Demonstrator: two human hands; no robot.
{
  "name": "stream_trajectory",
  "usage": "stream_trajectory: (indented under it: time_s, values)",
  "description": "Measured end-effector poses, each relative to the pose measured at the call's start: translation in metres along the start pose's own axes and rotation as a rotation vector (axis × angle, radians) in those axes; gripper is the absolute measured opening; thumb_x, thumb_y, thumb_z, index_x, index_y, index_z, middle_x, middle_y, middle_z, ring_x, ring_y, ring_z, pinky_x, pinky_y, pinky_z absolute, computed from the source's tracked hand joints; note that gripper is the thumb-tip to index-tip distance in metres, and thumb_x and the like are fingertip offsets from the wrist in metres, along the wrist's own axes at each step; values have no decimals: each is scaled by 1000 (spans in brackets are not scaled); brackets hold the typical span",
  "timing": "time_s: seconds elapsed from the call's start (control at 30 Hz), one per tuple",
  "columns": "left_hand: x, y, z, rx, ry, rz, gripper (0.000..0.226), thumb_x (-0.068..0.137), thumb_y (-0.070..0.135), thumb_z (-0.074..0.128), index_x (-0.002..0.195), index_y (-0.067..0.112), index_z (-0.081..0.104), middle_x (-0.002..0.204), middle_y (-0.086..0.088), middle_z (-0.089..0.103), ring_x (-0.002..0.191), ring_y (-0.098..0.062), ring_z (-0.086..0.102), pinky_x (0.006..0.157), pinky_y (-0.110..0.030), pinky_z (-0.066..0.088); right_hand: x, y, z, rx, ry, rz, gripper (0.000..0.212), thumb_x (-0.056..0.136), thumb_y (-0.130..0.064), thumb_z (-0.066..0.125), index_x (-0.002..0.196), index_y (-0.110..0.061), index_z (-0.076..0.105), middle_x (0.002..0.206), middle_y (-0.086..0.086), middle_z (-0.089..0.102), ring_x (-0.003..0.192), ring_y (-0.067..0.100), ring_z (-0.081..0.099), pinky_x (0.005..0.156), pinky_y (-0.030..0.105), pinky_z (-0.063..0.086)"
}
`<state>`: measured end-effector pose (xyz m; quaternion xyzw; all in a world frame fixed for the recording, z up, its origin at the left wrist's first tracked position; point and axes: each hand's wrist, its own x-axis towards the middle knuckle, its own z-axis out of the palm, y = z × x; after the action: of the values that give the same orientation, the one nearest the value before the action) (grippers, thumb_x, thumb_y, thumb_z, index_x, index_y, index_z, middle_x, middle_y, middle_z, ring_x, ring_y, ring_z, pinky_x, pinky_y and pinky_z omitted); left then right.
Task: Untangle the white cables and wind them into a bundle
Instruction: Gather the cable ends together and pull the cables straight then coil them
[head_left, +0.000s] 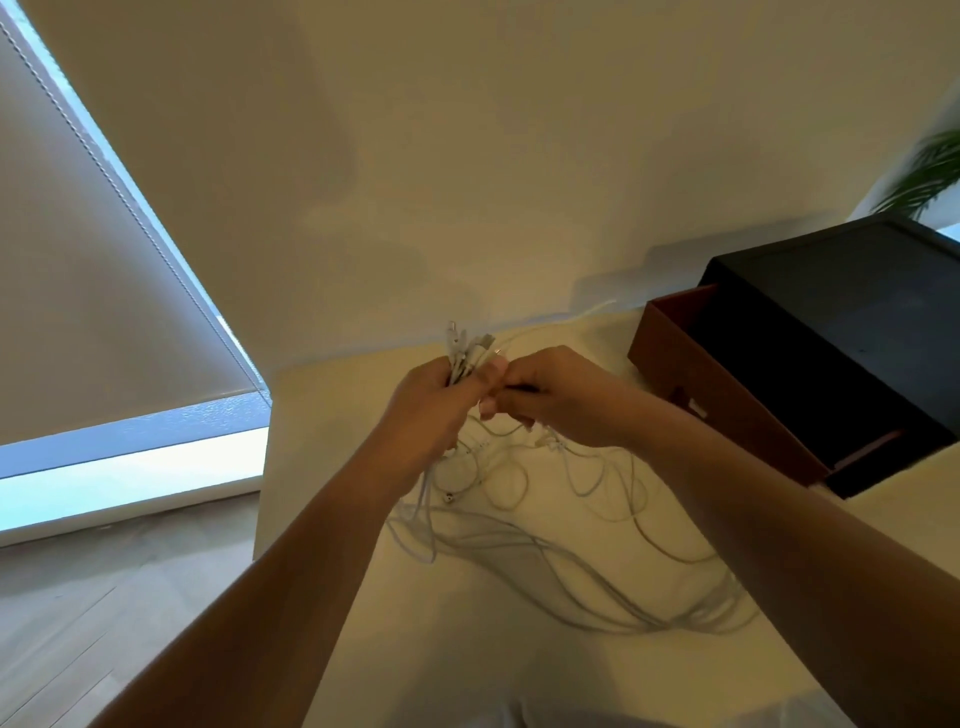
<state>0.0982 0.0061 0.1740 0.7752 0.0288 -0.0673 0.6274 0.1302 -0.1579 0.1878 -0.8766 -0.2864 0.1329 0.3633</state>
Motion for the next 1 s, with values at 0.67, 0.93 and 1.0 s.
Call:
stream_trajectory:
  time_s: [0.67,0.93,1.0]
  values:
    - [-7,28,-64,-377,462,187,29,99,31,52,73,18,56,50,11,37,45,-3,30,42,-15,24,1,88,0,-89,189,237,28,101,-13,42,80,-18,59,76,-21,53,68,0,50,66,24,37]
    - [-11,24,-77,-214,425,126,27,97,30,55,75,16,59,47,11,35,44,-4,29,41,-16,25,-2,77,-28,-129,206,217,37,100,-34,42,81,-15,67,85,-1,64,75,3,56,72,19,43]
    - [-13,19,-79,-117,315,92,24,95,28,59,74,14,62,47,9,33,44,-7,27,43,-18,24,-16,80,-29,-107,214,284,49,96,-51,40,75,-17,69,87,13,66,80,23,61,80,33,47]
